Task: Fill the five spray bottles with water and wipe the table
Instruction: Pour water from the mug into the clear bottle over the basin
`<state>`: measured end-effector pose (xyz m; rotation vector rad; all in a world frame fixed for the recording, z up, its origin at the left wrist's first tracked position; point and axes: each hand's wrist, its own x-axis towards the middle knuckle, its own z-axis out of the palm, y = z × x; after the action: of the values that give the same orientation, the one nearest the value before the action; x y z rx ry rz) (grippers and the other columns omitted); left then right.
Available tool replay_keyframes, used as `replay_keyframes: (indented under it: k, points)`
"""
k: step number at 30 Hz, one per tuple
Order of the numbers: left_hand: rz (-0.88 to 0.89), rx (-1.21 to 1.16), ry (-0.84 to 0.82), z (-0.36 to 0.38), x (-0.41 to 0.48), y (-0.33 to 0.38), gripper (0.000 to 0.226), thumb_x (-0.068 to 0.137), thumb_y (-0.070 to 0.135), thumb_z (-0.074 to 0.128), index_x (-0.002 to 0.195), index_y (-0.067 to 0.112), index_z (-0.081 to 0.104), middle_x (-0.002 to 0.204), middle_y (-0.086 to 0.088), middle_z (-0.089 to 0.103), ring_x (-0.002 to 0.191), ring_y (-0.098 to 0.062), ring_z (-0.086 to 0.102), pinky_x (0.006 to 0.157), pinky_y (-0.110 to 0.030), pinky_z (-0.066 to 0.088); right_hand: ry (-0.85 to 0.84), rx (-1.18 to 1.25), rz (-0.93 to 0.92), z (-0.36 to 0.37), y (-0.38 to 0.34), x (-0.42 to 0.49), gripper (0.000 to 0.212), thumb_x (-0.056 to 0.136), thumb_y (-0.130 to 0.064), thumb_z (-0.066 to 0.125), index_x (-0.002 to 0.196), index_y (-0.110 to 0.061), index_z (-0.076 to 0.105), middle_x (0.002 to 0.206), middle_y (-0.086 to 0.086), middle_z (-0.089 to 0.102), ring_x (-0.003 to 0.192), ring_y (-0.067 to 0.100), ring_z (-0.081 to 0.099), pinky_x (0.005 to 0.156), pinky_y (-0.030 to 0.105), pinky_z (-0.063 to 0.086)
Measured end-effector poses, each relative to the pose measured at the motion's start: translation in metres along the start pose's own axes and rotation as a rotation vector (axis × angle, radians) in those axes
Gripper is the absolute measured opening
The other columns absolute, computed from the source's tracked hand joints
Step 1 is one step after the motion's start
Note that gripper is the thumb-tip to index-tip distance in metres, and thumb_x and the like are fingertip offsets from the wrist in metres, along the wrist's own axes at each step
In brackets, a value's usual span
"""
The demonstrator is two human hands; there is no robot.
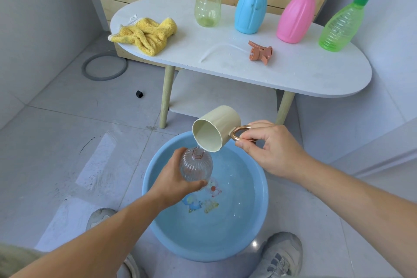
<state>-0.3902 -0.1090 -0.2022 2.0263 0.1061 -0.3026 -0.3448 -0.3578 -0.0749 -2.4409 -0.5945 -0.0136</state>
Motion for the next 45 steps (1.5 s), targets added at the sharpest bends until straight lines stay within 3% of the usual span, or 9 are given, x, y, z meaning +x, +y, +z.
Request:
replay_keyframes:
  k: [14, 24, 31, 39, 45]
  points:
    - [0.008, -0.009, -0.003, 0.0006, 0.0001, 0.0017, 0.092, 0.060, 0.042, 0.092, 0.135, 0.039, 0.039, 0.126, 0.018, 0.057, 0.114, -0.009, 0.059, 0.094, -0.035, 0.055, 0.018, -0.050, -0.051, 0.0027, 0.0029, -0.0003, 0.036, 0.088, -0.042, 0.054, 0.073, -0.013, 0.071, 0.071, 0.001, 0.063, 0.090, 0.019, 0.058, 0.082, 0.030, 0.043]
    - [0.009, -0.012, -0.006, 0.0011, -0.0004, 0.0026, 0.092, 0.059, 0.042, 0.091, 0.136, 0.037, 0.040, 0.124, 0.017, 0.058, 0.112, -0.011, 0.061, 0.090, -0.033, 0.057, 0.027, -0.099, -0.135, 0.0044, 0.0053, -0.0005, 0.041, 0.091, -0.044, 0.048, 0.077, -0.013, 0.073, 0.066, -0.004, 0.060, 0.097, 0.019, 0.057, 0.090, 0.035, 0.045]
    - [-0.004, -0.012, -0.005, 0.0010, -0.0008, 0.0032, 0.094, 0.063, 0.037, 0.093, 0.139, 0.036, 0.039, 0.126, 0.017, 0.057, 0.113, -0.010, 0.059, 0.089, -0.028, 0.054, 0.035, -0.105, -0.196, 0.0053, 0.0078, 0.0007, 0.035, 0.093, -0.040, 0.052, 0.077, -0.016, 0.072, 0.065, -0.013, 0.049, 0.090, 0.013, 0.053, 0.092, 0.043, 0.048]
    - [-0.005, -0.023, -0.005, 0.0013, -0.0023, 0.0046, 0.090, 0.065, 0.033, 0.093, 0.137, 0.036, 0.039, 0.123, 0.020, 0.056, 0.112, -0.006, 0.059, 0.086, -0.024, 0.052, 0.027, -0.126, -0.252, 0.0047, 0.0073, 0.0001, 0.033, 0.094, -0.037, 0.053, 0.075, -0.017, 0.070, 0.066, -0.015, 0.041, 0.097, 0.016, 0.052, 0.095, 0.037, 0.046]
    - [-0.005, -0.010, -0.004, 0.0015, -0.0025, 0.0054, 0.092, 0.065, 0.034, 0.093, 0.139, 0.036, 0.038, 0.125, 0.018, 0.056, 0.113, -0.010, 0.058, 0.089, -0.027, 0.052, 0.029, -0.186, -0.318, 0.0047, 0.0066, -0.0003, 0.034, 0.095, -0.035, 0.053, 0.073, -0.014, 0.069, 0.067, -0.008, 0.048, 0.101, 0.018, 0.053, 0.092, 0.034, 0.046]
